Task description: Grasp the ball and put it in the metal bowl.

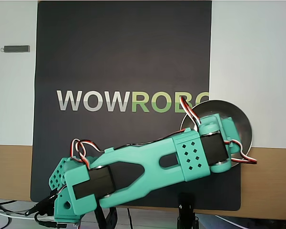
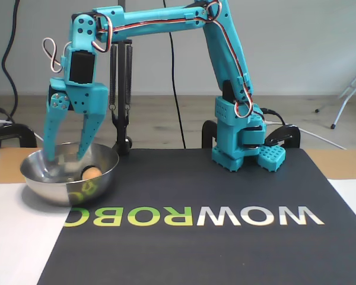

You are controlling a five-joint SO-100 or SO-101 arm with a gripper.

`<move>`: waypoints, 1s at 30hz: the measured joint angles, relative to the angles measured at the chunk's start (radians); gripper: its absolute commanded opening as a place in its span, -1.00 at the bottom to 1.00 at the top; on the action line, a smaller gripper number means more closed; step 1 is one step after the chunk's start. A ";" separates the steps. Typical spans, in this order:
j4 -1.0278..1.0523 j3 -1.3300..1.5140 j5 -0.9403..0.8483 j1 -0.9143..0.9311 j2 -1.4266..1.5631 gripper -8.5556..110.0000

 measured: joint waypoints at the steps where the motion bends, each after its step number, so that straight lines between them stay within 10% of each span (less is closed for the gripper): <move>1: 0.000 0.000 0.000 0.000 0.000 -0.67; 30: 0.227 0.018 0.000 -0.183 0.192 -0.85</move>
